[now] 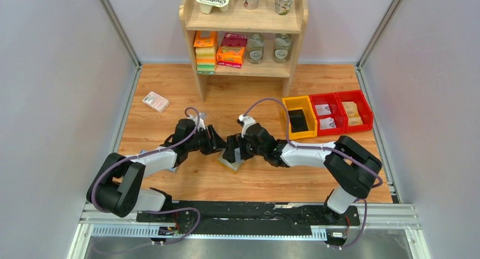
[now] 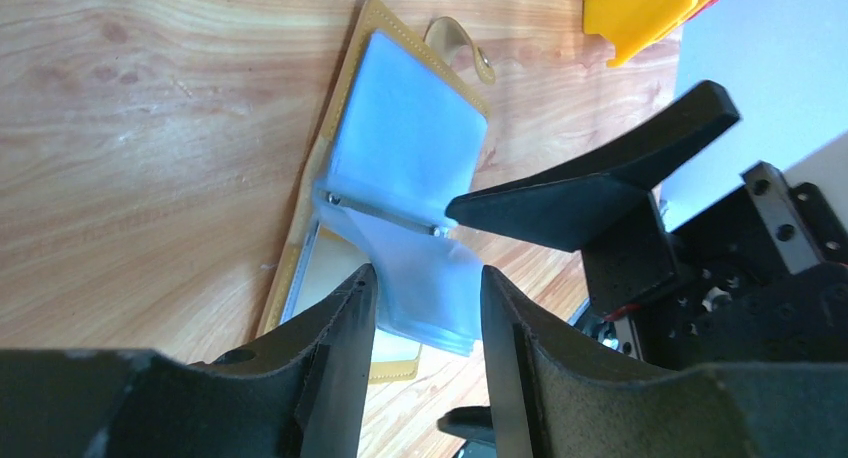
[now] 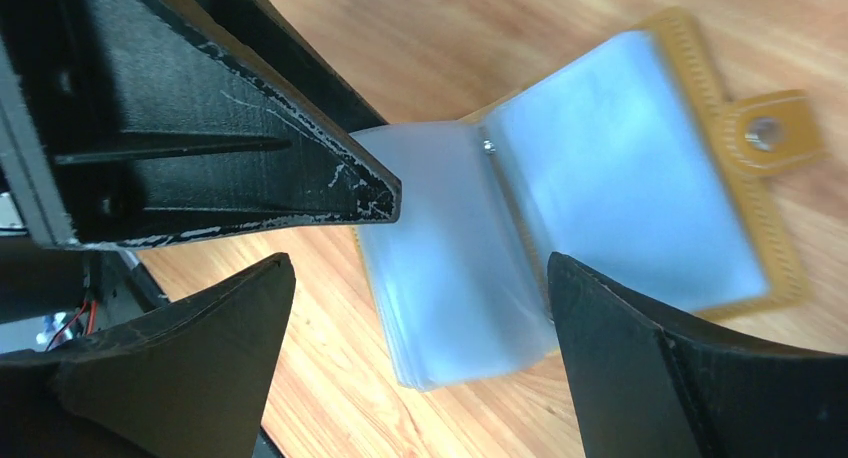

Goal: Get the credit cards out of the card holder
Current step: Remove the credit card from the card holder.

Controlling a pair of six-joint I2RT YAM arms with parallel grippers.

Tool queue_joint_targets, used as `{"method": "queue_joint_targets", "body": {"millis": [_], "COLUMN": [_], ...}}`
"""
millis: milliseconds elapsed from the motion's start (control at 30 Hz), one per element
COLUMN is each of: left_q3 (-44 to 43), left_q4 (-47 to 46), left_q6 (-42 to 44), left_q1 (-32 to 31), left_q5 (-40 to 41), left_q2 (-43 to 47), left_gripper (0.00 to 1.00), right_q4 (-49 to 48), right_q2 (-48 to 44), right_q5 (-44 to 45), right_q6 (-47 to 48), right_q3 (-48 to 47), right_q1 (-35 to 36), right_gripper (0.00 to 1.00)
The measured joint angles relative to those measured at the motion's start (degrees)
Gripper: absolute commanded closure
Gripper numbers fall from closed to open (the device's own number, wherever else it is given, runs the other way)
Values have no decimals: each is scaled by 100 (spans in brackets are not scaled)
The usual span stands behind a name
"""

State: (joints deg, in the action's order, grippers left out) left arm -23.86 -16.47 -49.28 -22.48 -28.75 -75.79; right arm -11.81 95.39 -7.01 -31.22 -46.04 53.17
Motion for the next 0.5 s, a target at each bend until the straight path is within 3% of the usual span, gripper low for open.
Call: {"method": "queue_joint_targets", "body": {"millis": [500], "left_q3": [-745], "left_q4": [-413], "left_q6": [-437], "left_q1": [-286], "left_q5": [-267], "left_q2": [-1036], "left_gripper": [48], "right_q4": [651], "right_q2": [-1051], "right_q5": [1316], "right_q6": [459], "right_q3": [350], "right_q1": [0], "right_gripper": [2]}}
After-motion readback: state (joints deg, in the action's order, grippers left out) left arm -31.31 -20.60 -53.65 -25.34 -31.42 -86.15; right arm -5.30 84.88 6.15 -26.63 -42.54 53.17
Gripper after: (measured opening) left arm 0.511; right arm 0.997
